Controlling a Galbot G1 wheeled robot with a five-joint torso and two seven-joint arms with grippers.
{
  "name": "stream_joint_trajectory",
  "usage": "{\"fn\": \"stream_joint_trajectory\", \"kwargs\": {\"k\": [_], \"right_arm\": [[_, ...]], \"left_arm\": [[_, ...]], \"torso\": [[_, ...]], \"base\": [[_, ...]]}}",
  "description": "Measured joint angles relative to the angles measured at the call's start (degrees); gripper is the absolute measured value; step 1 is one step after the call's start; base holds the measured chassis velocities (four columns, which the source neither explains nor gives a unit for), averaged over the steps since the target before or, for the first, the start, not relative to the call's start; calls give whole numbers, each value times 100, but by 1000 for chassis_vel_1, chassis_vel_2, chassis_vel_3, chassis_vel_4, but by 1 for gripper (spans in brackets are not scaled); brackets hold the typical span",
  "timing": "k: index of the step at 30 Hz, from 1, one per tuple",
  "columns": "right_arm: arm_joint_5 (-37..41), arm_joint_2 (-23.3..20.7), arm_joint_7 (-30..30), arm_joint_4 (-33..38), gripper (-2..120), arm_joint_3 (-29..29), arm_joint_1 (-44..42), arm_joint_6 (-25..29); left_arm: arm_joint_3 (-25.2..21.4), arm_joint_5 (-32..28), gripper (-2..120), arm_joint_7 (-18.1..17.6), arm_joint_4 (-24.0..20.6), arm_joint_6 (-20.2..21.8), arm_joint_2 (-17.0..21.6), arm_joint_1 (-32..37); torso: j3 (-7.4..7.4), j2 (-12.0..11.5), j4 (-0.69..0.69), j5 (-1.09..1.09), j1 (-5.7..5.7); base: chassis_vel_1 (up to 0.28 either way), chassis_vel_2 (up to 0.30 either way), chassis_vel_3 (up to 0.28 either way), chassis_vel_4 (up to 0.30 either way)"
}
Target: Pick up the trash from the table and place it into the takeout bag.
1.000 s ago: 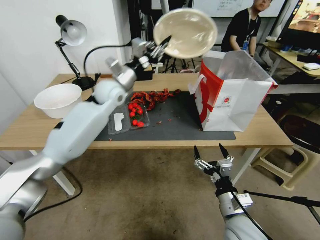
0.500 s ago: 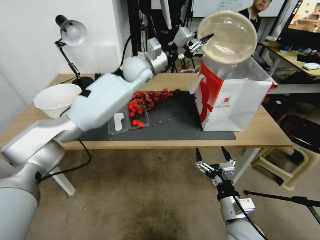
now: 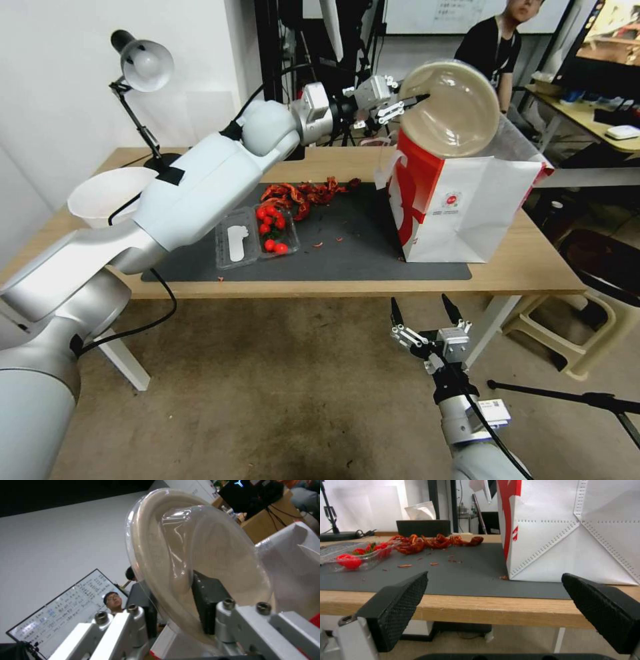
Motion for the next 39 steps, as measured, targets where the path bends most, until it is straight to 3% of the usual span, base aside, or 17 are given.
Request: {"fn": "stream_joint_trajectory", "kwargs": {"k": [4,6,12,14,15,18,20,23,24,26,31,34,35,39], "right_arm": [[3,-1,1,-4,100,-4,15,0],[5,5,2,-19,100,-26,43,0],[18,9,2,-46,100,-46,81,-6],[21,10,2,-62,100,-55,84,-7],[21,10,2,-62,100,-55,84,-7],[20,21,2,-81,100,-67,101,-7],[20,24,2,-85,100,-73,104,-7],[20,31,3,-91,100,-74,109,-7],[20,31,3,-91,100,-74,109,-7],[17,40,4,-97,100,-75,109,-7],[6,60,3,-110,100,-80,107,-7],[1,70,1,-130,100,-93,108,-5],[1,70,1,-130,100,-93,108,-5],[-11,74,-9,-162,100,-139,122,-4]], "left_arm": [[-17,-55,38,-33,10,-4,-8,3],[-27,-75,52,-44,5,-11,3,10],[-42,-107,72,-77,-82,-40,73,120],[-43,-215,84,14,-149,-49,125,162],[-43,-215,84,14,-149,-49,125,162],[-64,-573,97,421,-239,-9,215,239],[-95,-771,98,633,-281,95,251,283],[-249,-1517,100,1410,-410,575,406,465],[-249,-1517,100,1410,-410,575,406,465],[-413,-1716,100,2013,-325,689,502,608],[-735,-1845,100,2315,-269,810,647,899],[-1210,-1836,100,2479,-277,840,812,1273],[-1210,-1836,100,2479,-277,840,812,1273],[-1936,-1418,100,2242,-555,831,1092,1946]], "torso": [[0,0,0,0,0],[0,1,0,0,0],[0,1,0,0,0],[0,1,0,0,0],[0,1,0,0,0],[0,1,0,0,0],[0,1,0,1,0],[0,1,0,0,0],[0,1,0,0,0],[0,1,0,0,0],[0,0,0,-1,0],[0,0,0,-1,0],[0,0,0,-1,0],[0,1,1,-2,0]], "base": [[0,0,0,0],[0,0,0,0],[0,0,0,0],[0,0,0,0],[0,0,0,0],[0,0,0,0],[0,0,0,0],[0,0,0,0],[0,0,0,0],[0,0,0,0],[0,0,0,0],[0,0,0,0],[0,0,0,0],[0,0,0,0]]}}
